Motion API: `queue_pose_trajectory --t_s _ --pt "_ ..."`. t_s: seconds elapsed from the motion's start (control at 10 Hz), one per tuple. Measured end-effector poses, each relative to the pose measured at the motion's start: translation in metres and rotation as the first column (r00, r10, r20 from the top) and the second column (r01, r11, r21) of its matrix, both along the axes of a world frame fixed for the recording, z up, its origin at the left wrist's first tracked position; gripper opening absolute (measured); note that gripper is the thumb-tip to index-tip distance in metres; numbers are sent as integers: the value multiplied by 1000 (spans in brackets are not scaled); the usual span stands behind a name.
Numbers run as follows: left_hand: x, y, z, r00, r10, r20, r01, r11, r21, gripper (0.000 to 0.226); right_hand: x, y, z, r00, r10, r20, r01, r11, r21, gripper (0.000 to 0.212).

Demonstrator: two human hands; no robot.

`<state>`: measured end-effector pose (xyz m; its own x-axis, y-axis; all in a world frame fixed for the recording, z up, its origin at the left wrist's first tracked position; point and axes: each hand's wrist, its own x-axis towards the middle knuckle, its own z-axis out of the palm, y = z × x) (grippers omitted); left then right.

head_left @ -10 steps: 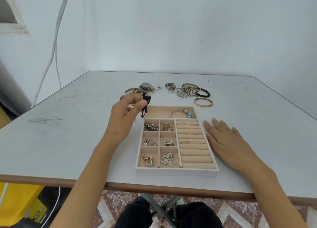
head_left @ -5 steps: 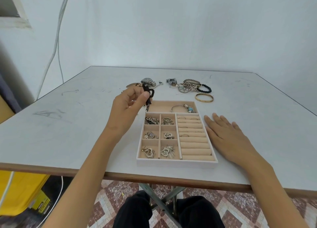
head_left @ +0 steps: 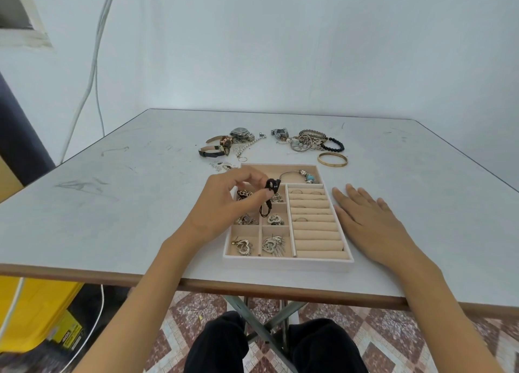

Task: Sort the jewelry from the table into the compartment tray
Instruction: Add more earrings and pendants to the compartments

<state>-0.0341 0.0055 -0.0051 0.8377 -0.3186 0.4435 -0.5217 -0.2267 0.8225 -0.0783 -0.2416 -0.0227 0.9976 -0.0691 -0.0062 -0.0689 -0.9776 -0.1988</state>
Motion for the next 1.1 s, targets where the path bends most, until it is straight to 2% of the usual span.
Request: queue_pose_trajectory --t_s 0.2,0.4,0.6,0.7,0.9,1.0,1.1 --pt "0 -3 -3 998 -13 -59 12 1000 -22 8 0 1 1 1000 -3 -4 3 1000 0 54" --pt "-4 -3 -2 1000 -21 0 21 1000 -23 20 0 1 1 1000 -5 -3 5 1000 -5 53" --pt "2 4 -5 1000 5 -2 -5 1000 -2 10 0 1 1 1000 -4 -3 4 1000 -6 54" --pt "1 4 -3 996 34 77 -39 998 59 16 0 1 0 1000 -3 0 3 1000 3 53" --pt "2 3 -2 989 60 133 -84 980 180 11 -1 1 1 1000 -4 -2 4 1000 -5 53" --pt "5 3 -2 973 71 217 -130 953 273 5 -1 2 1 1000 -3 -1 3 1000 1 53" --pt "9 3 -4 931 22 364 -178 898 402 22 -1 2 1 1000 0 10 0 1000 4 53"
